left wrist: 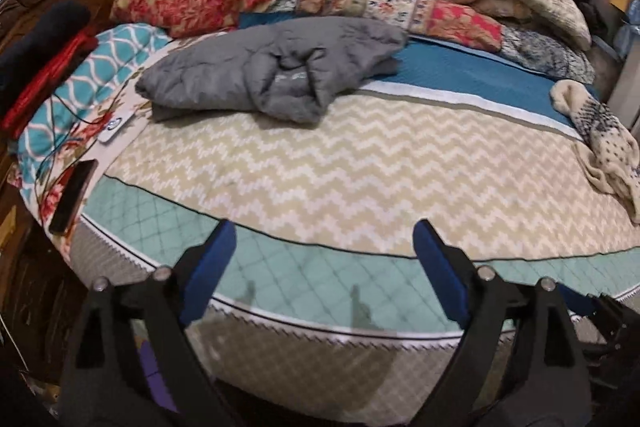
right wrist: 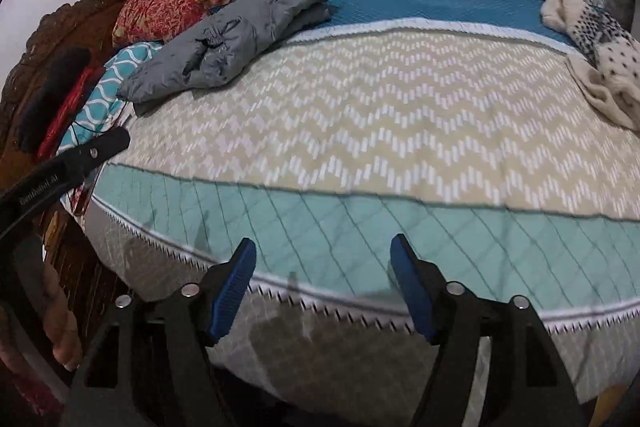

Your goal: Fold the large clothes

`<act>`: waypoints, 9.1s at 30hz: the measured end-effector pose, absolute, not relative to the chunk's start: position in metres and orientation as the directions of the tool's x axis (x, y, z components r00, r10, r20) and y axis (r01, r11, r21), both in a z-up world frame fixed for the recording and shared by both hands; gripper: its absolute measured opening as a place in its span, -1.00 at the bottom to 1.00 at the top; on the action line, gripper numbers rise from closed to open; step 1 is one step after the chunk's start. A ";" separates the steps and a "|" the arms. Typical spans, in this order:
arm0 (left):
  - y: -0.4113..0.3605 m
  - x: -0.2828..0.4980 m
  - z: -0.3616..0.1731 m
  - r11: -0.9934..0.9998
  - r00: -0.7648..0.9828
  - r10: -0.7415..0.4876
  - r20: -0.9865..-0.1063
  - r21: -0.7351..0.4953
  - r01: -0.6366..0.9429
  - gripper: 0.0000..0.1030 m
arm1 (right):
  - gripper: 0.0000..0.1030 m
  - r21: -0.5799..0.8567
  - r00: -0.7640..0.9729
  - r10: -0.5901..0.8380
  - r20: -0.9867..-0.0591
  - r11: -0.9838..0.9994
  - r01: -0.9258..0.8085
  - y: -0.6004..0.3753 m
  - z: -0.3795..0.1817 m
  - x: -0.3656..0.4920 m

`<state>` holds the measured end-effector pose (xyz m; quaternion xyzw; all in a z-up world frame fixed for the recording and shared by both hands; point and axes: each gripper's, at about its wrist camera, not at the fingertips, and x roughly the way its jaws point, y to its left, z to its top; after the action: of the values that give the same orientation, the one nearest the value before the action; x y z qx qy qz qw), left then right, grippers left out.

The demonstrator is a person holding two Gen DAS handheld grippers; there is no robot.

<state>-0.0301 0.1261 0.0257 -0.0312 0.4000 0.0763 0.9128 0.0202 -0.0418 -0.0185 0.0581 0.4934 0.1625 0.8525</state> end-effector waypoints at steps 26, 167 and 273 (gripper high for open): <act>0.065 -0.037 0.011 0.984 0.617 0.154 -0.772 0.063 -0.168 0.79 | 0.55 0.354 0.394 0.376 -0.839 0.926 -0.131 -0.094 -0.034 -0.001; 0.024 -0.016 0.028 0.981 0.623 0.180 -0.762 0.091 -0.172 0.88 | 0.55 0.333 0.517 0.303 -0.800 0.942 -0.037 -0.190 -0.034 -0.011; 0.111 -0.021 0.047 0.963 0.609 0.191 -0.770 0.025 -0.270 0.88 | 0.56 0.276 0.565 0.382 -0.732 0.923 -0.267 -0.084 0.040 -0.006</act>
<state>-0.0207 0.1109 0.0473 -0.0465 0.4231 0.1286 0.8957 -0.0057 -0.0841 0.0399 0.0672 0.4288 0.1840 0.8819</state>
